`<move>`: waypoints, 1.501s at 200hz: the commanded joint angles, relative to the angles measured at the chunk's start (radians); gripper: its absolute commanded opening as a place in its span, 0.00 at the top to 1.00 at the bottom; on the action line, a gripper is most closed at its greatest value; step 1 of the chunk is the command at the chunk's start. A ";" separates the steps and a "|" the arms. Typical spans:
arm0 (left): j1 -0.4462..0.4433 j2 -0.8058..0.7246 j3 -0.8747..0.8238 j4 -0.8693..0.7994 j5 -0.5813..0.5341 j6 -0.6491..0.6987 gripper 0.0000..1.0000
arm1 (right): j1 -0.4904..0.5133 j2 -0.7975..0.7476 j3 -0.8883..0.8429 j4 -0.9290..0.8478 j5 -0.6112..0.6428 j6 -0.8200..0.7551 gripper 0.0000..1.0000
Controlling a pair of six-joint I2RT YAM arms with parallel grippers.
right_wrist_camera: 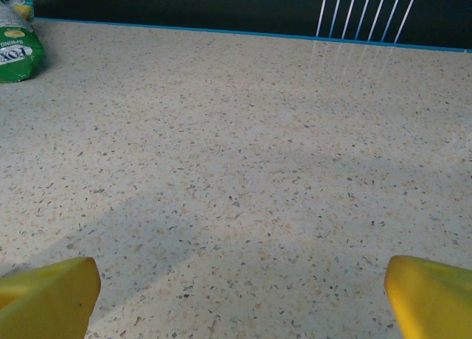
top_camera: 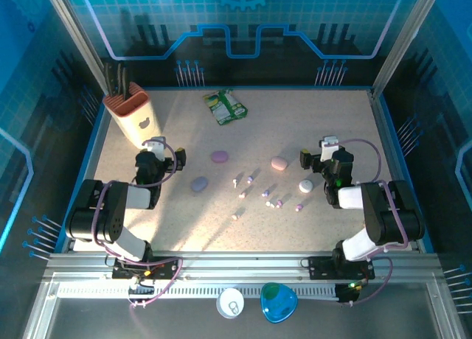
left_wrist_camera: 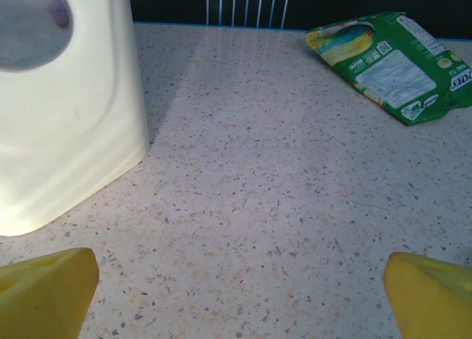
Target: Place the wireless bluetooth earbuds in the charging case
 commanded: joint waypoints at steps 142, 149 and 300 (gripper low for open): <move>-0.082 -0.283 -0.001 -0.183 -0.069 0.081 0.01 | 0.020 -0.266 0.049 -0.253 0.010 -0.011 0.00; -0.106 -0.317 0.013 -0.224 -0.088 0.097 0.01 | 0.024 -0.299 0.058 -0.290 0.002 -0.007 0.00; -0.339 -0.346 0.559 -1.650 -0.008 0.328 0.01 | 0.509 -0.429 0.157 -0.685 -0.224 0.357 0.00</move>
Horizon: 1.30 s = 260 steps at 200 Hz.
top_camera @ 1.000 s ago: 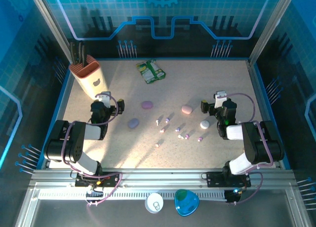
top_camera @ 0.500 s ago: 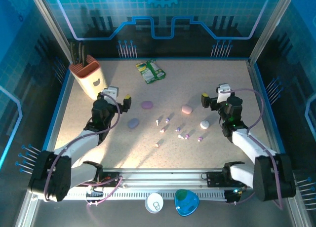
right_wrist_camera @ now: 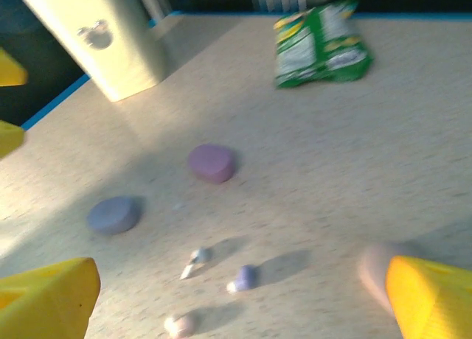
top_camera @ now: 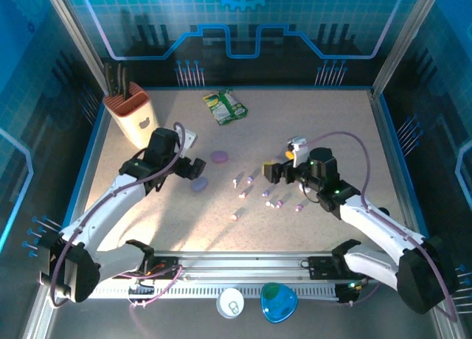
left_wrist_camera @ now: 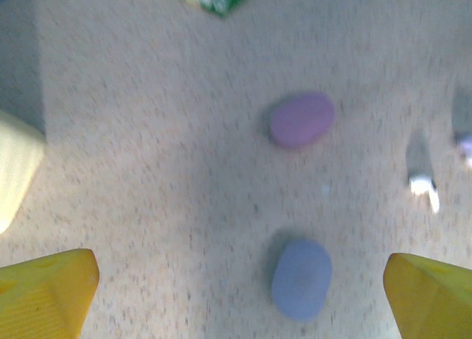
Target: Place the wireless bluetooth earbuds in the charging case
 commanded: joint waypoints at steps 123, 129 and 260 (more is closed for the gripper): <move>-0.048 0.458 0.119 -0.238 0.062 0.115 0.03 | 0.149 0.196 -0.029 0.149 -0.044 0.131 0.00; -0.050 0.466 0.119 -0.227 0.065 0.114 0.03 | 0.149 0.196 -0.029 0.149 -0.042 0.128 0.00; -0.066 0.558 0.139 -0.181 0.108 0.108 0.68 | 0.146 0.197 -0.023 0.109 -0.032 0.162 0.00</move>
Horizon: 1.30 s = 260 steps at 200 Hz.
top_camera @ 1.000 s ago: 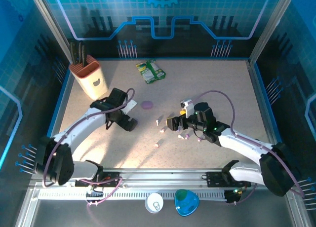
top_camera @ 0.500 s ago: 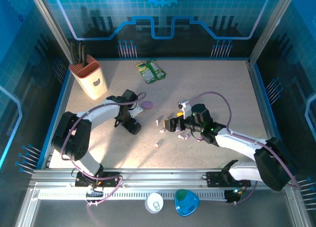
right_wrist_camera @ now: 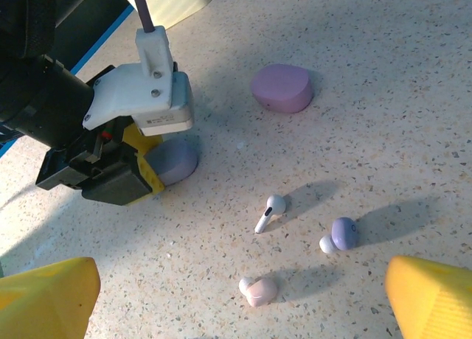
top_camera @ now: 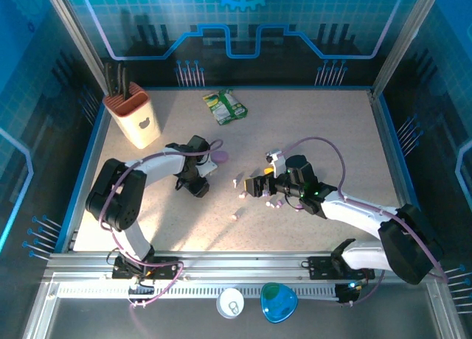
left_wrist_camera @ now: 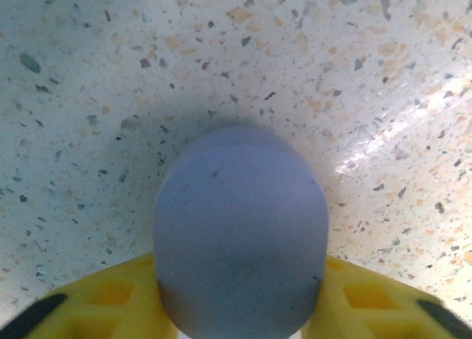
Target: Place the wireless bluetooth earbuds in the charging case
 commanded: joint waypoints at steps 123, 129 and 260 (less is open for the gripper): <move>-0.119 -0.325 -0.150 0.424 0.282 0.094 0.70 | -0.175 0.066 0.104 -0.132 -0.421 0.433 0.14; -0.124 -0.331 -0.153 0.446 0.291 0.093 0.71 | -0.174 0.079 0.108 -0.126 -0.446 0.447 0.16; -0.179 -0.369 -0.177 0.517 0.360 0.245 0.68 | -0.092 0.178 0.164 0.075 -0.558 0.568 0.39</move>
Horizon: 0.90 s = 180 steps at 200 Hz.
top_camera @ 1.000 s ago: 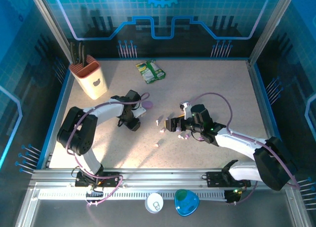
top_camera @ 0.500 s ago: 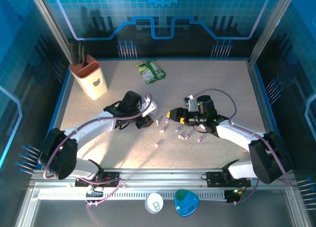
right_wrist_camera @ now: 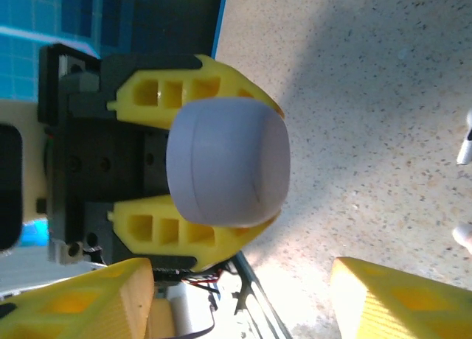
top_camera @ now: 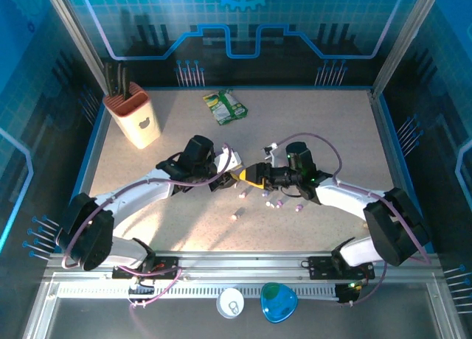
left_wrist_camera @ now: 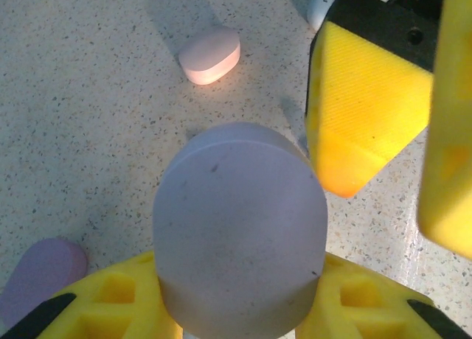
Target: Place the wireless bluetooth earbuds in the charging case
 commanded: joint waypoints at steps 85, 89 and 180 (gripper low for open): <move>-0.007 -0.018 0.000 -0.060 0.111 0.088 0.68 | 0.006 0.092 0.096 -0.001 -0.025 0.014 0.56; -0.007 -0.018 0.001 -0.061 0.111 0.086 0.68 | 0.005 0.092 0.094 -0.001 -0.024 0.017 0.58; -0.006 -0.080 -0.119 0.248 0.092 -0.060 0.17 | -0.032 -0.013 0.044 0.040 0.025 0.050 0.82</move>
